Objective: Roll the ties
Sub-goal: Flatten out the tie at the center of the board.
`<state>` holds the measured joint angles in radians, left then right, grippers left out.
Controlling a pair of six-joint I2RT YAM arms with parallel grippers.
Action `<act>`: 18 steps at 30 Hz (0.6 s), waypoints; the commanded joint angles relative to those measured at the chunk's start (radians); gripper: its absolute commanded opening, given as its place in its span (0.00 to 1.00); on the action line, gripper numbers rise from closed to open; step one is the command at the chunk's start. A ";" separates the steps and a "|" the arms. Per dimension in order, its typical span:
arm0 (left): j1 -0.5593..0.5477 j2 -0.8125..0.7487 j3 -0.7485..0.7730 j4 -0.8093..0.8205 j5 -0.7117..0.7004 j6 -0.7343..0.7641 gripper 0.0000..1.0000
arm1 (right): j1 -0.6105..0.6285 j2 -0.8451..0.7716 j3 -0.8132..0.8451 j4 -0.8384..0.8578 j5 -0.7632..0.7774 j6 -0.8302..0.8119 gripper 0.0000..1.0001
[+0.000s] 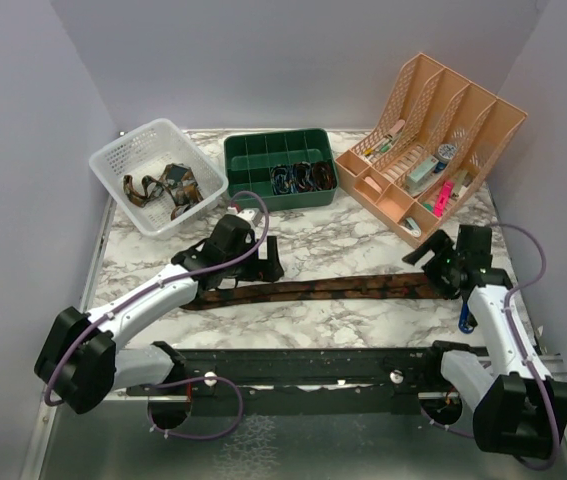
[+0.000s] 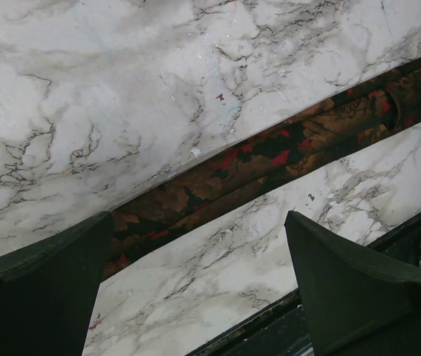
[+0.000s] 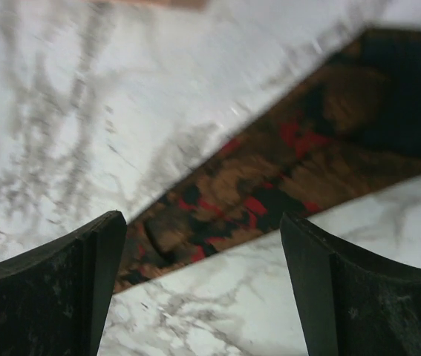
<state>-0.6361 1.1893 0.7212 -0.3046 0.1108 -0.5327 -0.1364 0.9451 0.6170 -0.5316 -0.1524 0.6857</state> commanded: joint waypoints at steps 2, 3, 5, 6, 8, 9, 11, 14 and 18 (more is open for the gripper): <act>0.004 0.028 0.024 0.016 0.027 0.030 0.99 | 0.004 -0.054 -0.095 -0.141 0.038 0.135 0.92; 0.004 0.029 0.025 0.016 0.027 0.030 0.99 | 0.004 -0.049 -0.111 -0.116 0.031 0.129 0.92; 0.004 0.028 0.027 0.017 0.027 0.030 0.99 | 0.003 -0.026 -0.143 -0.060 0.022 0.145 0.93; 0.004 0.027 0.026 0.016 0.026 0.030 0.99 | 0.003 -0.008 -0.162 -0.026 0.013 0.141 0.92; 0.004 0.021 0.026 0.014 0.026 0.030 0.99 | 0.004 0.043 -0.185 0.027 0.003 0.161 0.94; 0.005 0.017 0.026 0.011 0.023 0.030 0.99 | 0.004 0.076 -0.194 0.068 0.010 0.149 0.94; 0.004 0.005 0.022 0.007 0.017 0.028 0.99 | 0.004 0.125 -0.206 0.122 0.048 0.155 0.94; 0.004 -0.010 0.015 0.000 0.005 0.024 0.99 | 0.003 0.184 -0.207 0.260 0.024 0.122 0.94; 0.004 -0.025 0.009 -0.013 -0.021 0.016 0.99 | 0.003 0.300 -0.160 0.389 0.012 0.049 0.93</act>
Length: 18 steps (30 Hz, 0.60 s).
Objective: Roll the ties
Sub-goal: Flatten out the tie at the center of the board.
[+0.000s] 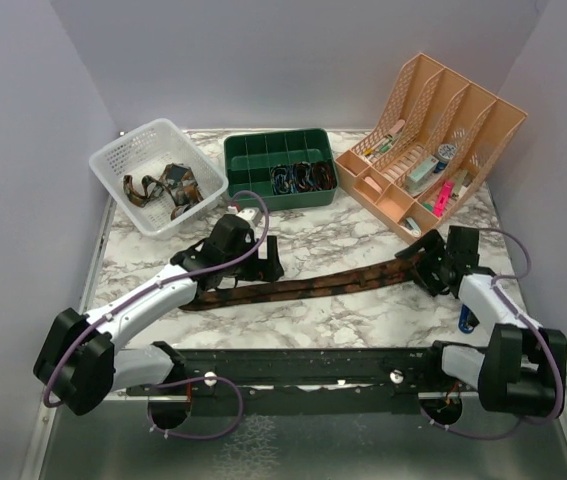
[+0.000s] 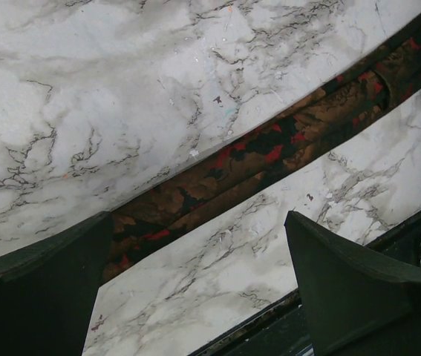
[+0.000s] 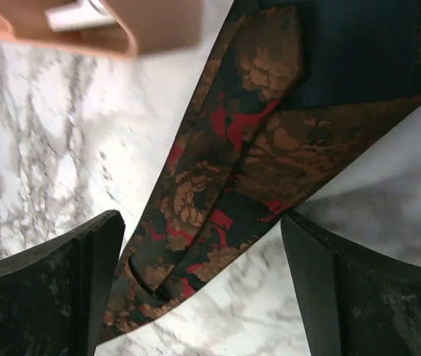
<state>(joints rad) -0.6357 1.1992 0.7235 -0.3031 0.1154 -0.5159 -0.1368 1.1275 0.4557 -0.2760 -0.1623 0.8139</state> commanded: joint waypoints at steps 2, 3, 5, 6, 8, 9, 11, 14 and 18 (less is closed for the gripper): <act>0.004 -0.038 0.009 -0.022 -0.033 -0.002 0.99 | 0.004 0.182 0.051 0.134 0.027 -0.134 0.92; 0.004 -0.041 0.008 -0.026 -0.039 -0.004 0.99 | 0.003 0.207 0.073 0.128 0.030 -0.150 0.89; 0.004 -0.045 0.004 -0.028 -0.048 -0.008 0.99 | 0.004 0.235 0.099 0.125 0.030 -0.172 0.84; 0.004 -0.048 0.002 -0.028 -0.049 -0.010 0.99 | 0.004 0.238 0.109 0.118 0.033 -0.177 0.83; 0.004 -0.050 0.000 -0.030 -0.049 -0.011 0.99 | 0.003 0.229 0.132 0.082 0.043 -0.192 0.82; 0.004 -0.050 -0.002 -0.030 -0.051 -0.010 0.99 | 0.003 0.217 0.139 0.054 0.053 -0.200 0.82; 0.004 -0.050 -0.004 -0.035 -0.061 -0.011 0.99 | 0.004 0.189 0.161 -0.023 0.102 -0.202 0.82; 0.005 -0.053 -0.005 -0.042 -0.102 -0.026 0.99 | 0.004 0.150 0.185 -0.143 0.150 -0.218 0.90; 0.008 -0.072 -0.004 -0.063 -0.187 -0.062 0.99 | 0.004 0.066 0.220 -0.222 0.121 -0.280 0.91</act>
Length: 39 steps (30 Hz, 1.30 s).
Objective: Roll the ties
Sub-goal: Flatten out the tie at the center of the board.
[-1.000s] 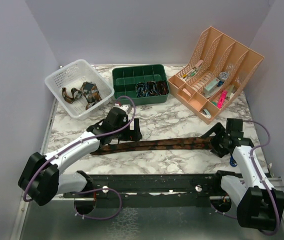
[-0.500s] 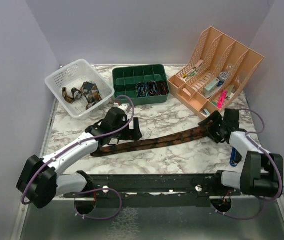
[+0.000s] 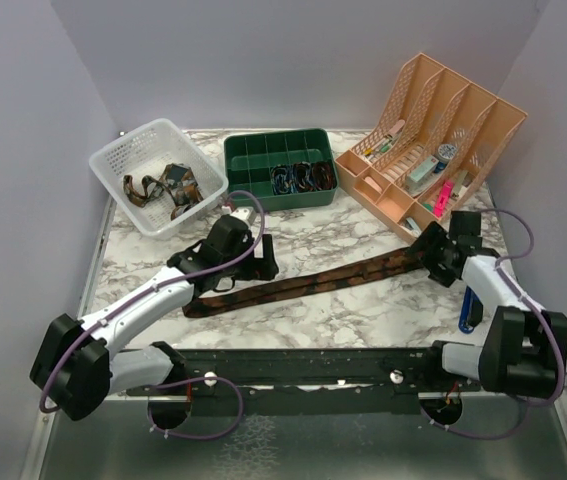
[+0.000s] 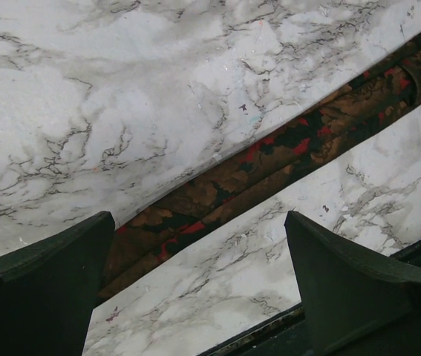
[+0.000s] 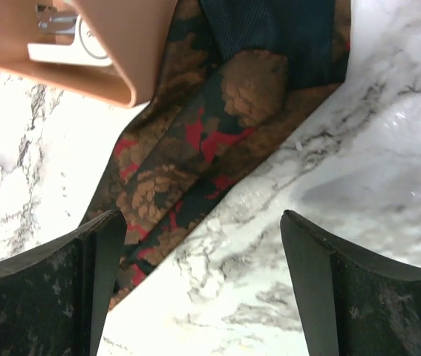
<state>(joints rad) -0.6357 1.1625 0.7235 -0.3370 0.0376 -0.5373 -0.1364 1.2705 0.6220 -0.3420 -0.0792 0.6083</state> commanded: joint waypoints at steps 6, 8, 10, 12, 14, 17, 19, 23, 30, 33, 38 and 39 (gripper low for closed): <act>0.032 -0.086 -0.003 -0.175 -0.337 -0.188 0.99 | 0.050 -0.201 0.103 -0.042 -0.431 -0.176 0.78; 0.045 -0.122 -0.016 -0.209 -0.384 -0.233 0.99 | 0.176 -0.176 0.147 -0.036 -0.434 -0.180 0.75; 0.058 -0.161 -0.028 -0.229 -0.420 -0.266 0.99 | 0.346 -0.124 0.189 -0.014 -0.377 -0.182 0.70; 0.074 -0.185 -0.026 -0.251 -0.448 -0.281 0.99 | 0.471 -0.072 0.187 0.076 -0.347 -0.128 0.59; 0.102 -0.183 -0.004 -0.283 -0.461 -0.272 0.99 | 0.563 -0.028 0.147 0.234 -0.373 -0.065 0.53; 0.212 -0.128 0.028 -0.313 -0.412 -0.213 0.99 | 0.696 0.079 0.145 0.398 -0.394 0.000 0.50; 0.362 -0.086 0.033 -0.314 -0.317 -0.177 0.99 | 0.795 0.163 0.172 0.483 -0.410 0.018 0.44; 0.612 -0.118 0.027 -0.303 -0.108 -0.175 0.99 | 0.961 0.312 0.271 0.542 -0.356 0.003 0.42; 0.723 -0.243 -0.059 -0.358 -0.088 -0.292 0.99 | 1.100 0.576 0.486 0.594 -0.404 -0.051 0.35; 0.726 -0.289 -0.095 -0.389 -0.117 -0.350 0.99 | 1.140 0.669 0.574 0.588 -0.413 -0.050 0.33; 0.728 -0.309 -0.111 -0.408 -0.155 -0.375 0.97 | 1.163 0.790 0.686 0.554 -0.438 -0.060 0.32; 0.728 -0.306 -0.113 -0.411 -0.153 -0.379 0.97 | 1.173 0.804 0.705 0.543 -0.437 -0.070 0.31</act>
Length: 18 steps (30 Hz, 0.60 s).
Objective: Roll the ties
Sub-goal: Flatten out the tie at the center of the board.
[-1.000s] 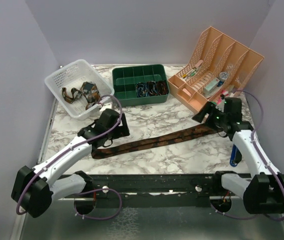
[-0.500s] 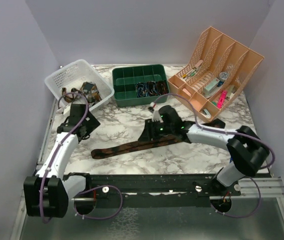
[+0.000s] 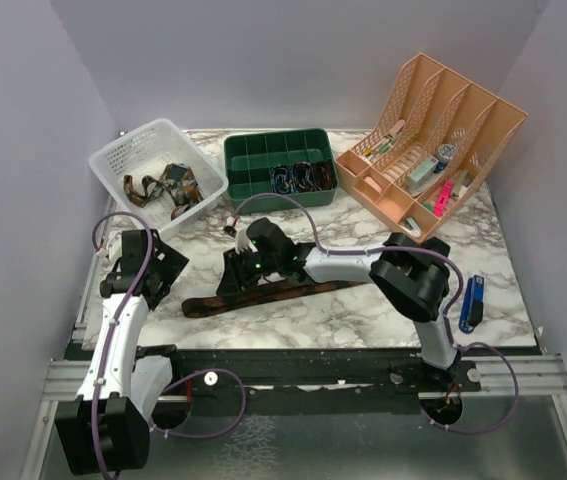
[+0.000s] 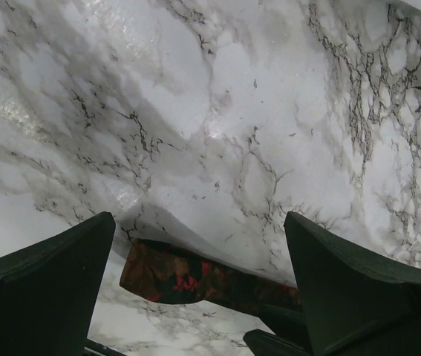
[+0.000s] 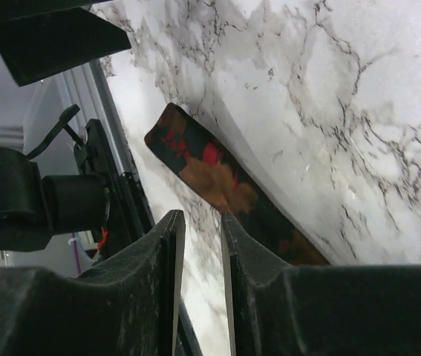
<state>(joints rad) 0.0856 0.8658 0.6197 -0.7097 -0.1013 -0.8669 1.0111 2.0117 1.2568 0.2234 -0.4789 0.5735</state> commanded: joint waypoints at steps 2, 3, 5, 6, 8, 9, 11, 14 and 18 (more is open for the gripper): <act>0.007 -0.007 -0.008 -0.047 -0.021 -0.058 0.97 | 0.044 0.085 0.105 -0.039 -0.038 -0.051 0.30; 0.008 -0.007 -0.008 -0.055 -0.026 -0.068 0.97 | 0.051 0.099 0.117 -0.041 -0.039 -0.055 0.30; 0.007 -0.009 -0.007 -0.069 -0.040 -0.088 0.96 | 0.057 0.135 0.150 -0.059 -0.057 -0.052 0.30; 0.007 -0.010 -0.006 -0.080 -0.046 -0.101 0.96 | 0.060 0.155 0.166 -0.064 -0.070 -0.052 0.31; 0.008 -0.020 -0.015 -0.089 -0.052 -0.126 0.96 | 0.062 0.178 0.183 -0.076 -0.075 -0.052 0.30; 0.007 -0.023 -0.017 -0.091 -0.059 -0.132 0.95 | 0.062 0.179 0.177 -0.067 -0.072 -0.049 0.30; 0.007 -0.023 -0.010 -0.100 -0.074 -0.134 0.95 | 0.063 0.179 0.171 -0.075 -0.055 -0.064 0.30; 0.008 -0.018 -0.004 -0.107 -0.084 -0.127 0.95 | 0.063 0.212 0.202 -0.118 -0.106 -0.082 0.30; 0.008 -0.014 -0.002 -0.111 -0.088 -0.123 0.96 | 0.064 0.225 0.218 -0.152 -0.112 -0.131 0.30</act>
<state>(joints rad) 0.0860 0.8562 0.6128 -0.7914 -0.1513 -0.9726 1.0679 2.2009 1.4380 0.1413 -0.5461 0.5041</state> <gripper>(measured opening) 0.954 0.305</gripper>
